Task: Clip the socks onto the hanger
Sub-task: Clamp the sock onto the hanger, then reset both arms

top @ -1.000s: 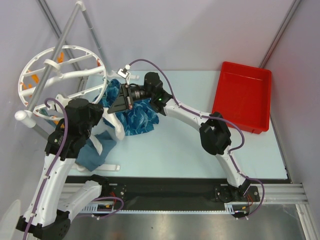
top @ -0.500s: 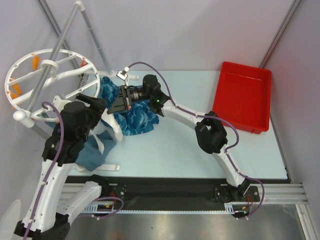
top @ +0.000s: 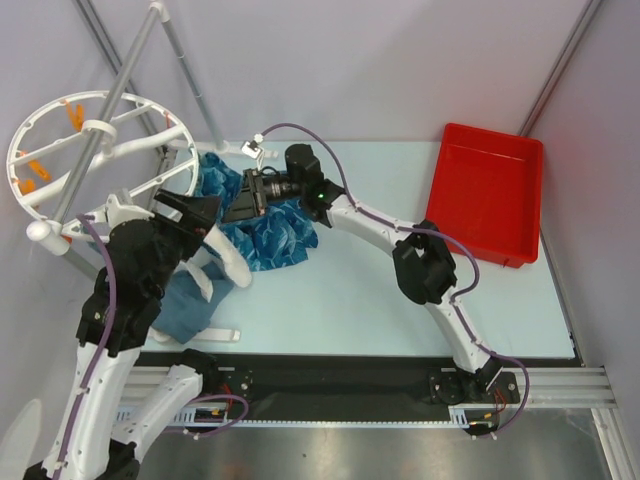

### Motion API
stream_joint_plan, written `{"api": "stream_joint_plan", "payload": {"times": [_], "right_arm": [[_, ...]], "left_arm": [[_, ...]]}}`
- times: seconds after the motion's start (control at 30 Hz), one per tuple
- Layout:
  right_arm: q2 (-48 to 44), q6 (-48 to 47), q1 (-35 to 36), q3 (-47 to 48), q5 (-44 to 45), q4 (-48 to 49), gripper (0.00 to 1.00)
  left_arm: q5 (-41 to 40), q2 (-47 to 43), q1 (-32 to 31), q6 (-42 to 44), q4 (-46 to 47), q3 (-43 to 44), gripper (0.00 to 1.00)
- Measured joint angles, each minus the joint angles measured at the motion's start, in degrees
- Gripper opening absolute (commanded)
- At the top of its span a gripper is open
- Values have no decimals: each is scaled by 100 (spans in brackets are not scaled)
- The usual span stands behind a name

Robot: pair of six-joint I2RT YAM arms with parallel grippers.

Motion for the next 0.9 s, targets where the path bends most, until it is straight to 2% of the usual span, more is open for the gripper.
{"api": "stream_joint_plan", "payload": {"times": [0.23, 0.37, 0.4, 0.43, 0.57, 0.67, 0.77, 0.9], "right_arm": [[-627, -1561, -343, -308, 1097, -2238, 65], [-1565, -2271, -538, -1224, 2194, -3246, 84], [-1875, -2393, -595, -1547, 2540, -3425, 97], [-2212, -2483, -651, -1963, 2903, -3493, 100], [-3681, -2645, -793, -3672, 4304, -3781, 100], [-4948, -2551, -793, -5235, 5296, -3530, 100], [-6188, -2295, -706, -6745, 6004, -3272, 100], [-7764, -1812, -201, -8717, 6951, -2376, 100]], "left_arm": [[933, -236, 0, 442, 671, -227, 99], [1537, -212, 0, 669, 977, -404, 100], [1727, -208, 0, 726, 1110, -503, 99], [1923, -192, 0, 782, 1233, -614, 100], [2677, -68, -24, 1005, 1801, -1246, 100], [2608, -127, -468, 1231, 2288, -1934, 99], [2496, -420, -1180, 1386, 2828, -2752, 100], [2507, -984, -1537, 1394, 3930, -3995, 100]]}}
